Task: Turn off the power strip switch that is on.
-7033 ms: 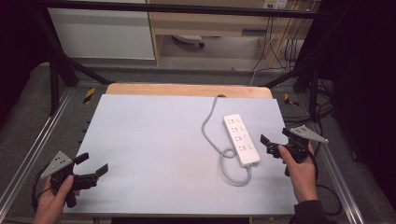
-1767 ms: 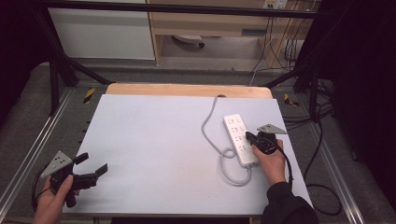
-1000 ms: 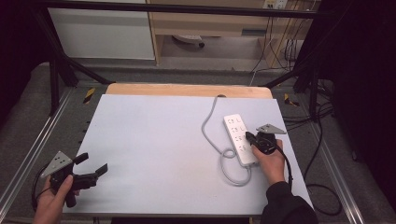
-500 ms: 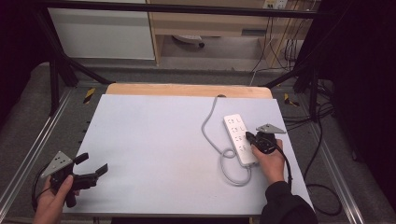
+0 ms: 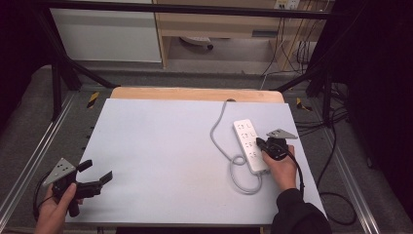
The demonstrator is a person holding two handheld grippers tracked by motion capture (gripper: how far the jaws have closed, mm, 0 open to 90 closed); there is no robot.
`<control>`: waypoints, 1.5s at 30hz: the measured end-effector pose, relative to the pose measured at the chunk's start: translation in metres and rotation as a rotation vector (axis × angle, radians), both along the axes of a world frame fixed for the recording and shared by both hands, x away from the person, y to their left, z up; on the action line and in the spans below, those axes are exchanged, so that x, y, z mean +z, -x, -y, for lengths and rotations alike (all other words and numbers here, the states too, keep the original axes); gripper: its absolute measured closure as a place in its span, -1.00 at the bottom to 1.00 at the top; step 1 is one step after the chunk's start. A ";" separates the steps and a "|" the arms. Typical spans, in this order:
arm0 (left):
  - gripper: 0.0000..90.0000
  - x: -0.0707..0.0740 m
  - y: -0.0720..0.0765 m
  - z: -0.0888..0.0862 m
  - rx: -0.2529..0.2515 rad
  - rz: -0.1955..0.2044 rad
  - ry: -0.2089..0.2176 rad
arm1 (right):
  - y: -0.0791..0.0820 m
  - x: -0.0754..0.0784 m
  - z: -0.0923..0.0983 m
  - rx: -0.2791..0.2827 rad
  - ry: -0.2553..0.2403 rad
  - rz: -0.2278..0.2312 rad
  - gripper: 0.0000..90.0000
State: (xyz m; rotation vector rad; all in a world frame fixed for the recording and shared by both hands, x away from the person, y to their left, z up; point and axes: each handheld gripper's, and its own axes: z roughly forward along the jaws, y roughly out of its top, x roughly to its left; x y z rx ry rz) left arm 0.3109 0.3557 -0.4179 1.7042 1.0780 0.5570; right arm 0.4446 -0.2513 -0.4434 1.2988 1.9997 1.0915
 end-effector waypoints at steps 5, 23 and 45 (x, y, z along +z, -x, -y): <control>-0.88 0.000 0.000 0.000 0.000 -0.001 0.000 | 0.000 0.001 -0.002 0.002 0.018 -0.004 1.00; -0.88 -0.001 0.000 0.000 0.003 -0.005 -0.004 | -0.002 0.002 -0.002 0.002 0.023 -0.020 1.00; -0.88 -0.001 -0.001 -0.001 0.005 -0.007 0.000 | -0.002 0.004 -0.001 -0.006 -0.025 -0.013 1.00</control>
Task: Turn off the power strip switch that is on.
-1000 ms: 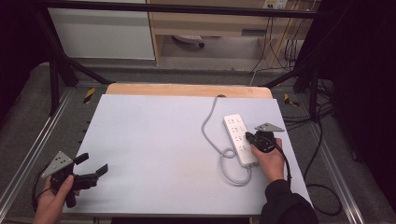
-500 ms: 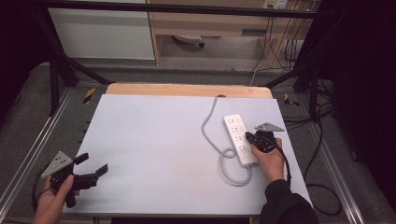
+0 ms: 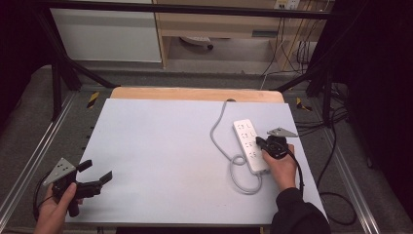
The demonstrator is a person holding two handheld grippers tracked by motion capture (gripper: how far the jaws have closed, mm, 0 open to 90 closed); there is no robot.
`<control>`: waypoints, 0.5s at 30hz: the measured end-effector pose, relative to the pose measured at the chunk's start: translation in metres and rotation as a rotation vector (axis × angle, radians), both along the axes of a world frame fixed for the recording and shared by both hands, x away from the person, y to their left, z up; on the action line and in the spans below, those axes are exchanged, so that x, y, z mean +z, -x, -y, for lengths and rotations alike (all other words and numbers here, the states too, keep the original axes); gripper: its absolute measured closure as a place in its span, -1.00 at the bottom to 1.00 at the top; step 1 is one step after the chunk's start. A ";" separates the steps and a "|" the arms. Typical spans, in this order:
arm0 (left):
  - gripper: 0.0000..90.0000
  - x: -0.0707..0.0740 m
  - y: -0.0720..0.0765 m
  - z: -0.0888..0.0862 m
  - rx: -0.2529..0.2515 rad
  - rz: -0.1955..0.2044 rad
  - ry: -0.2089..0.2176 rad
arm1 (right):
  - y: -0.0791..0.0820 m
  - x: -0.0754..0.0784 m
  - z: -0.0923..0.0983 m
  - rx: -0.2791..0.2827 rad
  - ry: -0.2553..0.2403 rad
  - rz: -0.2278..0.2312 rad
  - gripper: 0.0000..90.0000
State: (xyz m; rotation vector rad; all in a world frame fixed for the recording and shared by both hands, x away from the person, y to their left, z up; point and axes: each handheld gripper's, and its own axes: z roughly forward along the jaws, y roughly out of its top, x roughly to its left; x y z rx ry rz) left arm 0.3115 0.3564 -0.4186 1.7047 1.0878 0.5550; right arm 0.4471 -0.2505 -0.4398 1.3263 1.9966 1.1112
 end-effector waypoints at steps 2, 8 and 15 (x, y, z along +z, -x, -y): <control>-0.88 0.000 0.000 0.000 0.000 0.000 0.000 | 0.000 0.000 0.000 0.001 0.005 -0.002 1.00; -0.88 0.000 0.000 0.000 0.000 0.001 0.002 | 0.000 0.000 0.000 -0.001 0.004 -0.001 1.00; -0.88 0.000 0.000 0.000 0.001 0.001 0.002 | 0.000 0.000 -0.001 0.002 0.002 0.002 1.00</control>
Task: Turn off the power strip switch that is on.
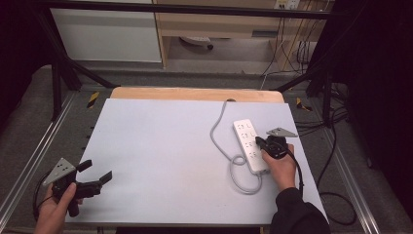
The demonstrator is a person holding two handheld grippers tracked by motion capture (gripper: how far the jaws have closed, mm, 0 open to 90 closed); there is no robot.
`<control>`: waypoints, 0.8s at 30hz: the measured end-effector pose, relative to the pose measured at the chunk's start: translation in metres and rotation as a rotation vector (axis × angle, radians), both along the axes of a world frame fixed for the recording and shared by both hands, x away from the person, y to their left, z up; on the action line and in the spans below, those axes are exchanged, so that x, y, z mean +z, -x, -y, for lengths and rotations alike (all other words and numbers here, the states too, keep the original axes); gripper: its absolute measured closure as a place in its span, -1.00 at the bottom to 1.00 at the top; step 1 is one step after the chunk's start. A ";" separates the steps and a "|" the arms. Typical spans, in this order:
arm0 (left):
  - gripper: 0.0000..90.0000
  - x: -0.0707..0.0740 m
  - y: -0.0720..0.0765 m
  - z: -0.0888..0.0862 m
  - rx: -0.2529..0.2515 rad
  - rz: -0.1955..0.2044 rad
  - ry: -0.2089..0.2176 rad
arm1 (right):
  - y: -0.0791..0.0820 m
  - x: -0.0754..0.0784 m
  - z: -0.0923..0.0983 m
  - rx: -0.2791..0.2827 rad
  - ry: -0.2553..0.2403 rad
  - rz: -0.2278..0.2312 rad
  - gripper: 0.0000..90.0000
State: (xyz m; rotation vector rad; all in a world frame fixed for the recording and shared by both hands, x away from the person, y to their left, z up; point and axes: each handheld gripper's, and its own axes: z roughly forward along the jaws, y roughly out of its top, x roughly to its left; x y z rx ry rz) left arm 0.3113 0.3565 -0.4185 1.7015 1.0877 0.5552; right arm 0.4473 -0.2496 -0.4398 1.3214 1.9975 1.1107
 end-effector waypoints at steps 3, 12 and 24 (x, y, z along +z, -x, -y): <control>-0.88 0.000 0.000 0.000 0.000 0.000 0.000 | 0.000 0.000 0.000 -0.001 -0.002 -0.002 1.00; -0.88 0.000 0.000 0.000 0.000 0.001 0.001 | 0.000 0.000 0.000 -0.002 -0.012 0.002 1.00; -0.88 0.000 0.000 0.000 -0.002 0.001 0.001 | 0.000 0.000 0.000 -0.004 -0.025 0.013 1.00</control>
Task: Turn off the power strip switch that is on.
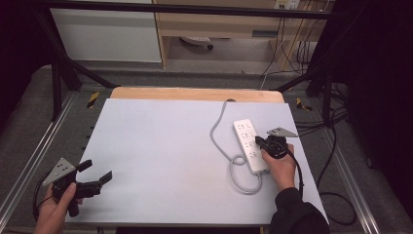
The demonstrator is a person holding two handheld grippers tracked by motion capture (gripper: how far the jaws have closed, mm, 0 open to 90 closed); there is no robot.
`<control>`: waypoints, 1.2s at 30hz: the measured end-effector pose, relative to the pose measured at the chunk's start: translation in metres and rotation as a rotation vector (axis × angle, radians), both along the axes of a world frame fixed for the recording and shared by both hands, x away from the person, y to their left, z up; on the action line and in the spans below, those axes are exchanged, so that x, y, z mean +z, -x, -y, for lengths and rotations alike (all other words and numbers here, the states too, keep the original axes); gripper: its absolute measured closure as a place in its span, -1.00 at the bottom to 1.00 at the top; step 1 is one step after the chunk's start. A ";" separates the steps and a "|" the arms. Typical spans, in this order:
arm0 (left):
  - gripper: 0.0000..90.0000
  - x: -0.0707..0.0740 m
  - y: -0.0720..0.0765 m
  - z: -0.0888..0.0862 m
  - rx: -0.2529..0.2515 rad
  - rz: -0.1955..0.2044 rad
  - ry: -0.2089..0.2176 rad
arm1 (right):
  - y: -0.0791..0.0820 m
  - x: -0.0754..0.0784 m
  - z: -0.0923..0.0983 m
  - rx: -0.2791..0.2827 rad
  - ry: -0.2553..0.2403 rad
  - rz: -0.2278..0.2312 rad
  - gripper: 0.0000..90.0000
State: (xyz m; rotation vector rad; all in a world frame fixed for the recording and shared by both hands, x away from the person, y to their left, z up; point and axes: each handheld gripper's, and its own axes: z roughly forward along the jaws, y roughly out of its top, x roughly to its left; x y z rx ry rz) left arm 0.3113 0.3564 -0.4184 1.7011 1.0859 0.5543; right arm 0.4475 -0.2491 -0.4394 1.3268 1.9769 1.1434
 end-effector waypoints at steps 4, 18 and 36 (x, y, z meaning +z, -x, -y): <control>-0.88 0.000 0.000 0.000 0.000 0.001 -0.002 | 0.000 0.000 0.000 0.002 -0.001 0.005 1.00; -0.88 0.000 0.000 0.000 0.002 0.001 0.001 | 0.001 0.003 -0.001 -0.002 -0.024 0.011 0.97; -0.88 0.000 0.000 0.000 0.002 0.000 0.000 | 0.005 0.012 -0.001 -0.010 -0.074 0.022 0.64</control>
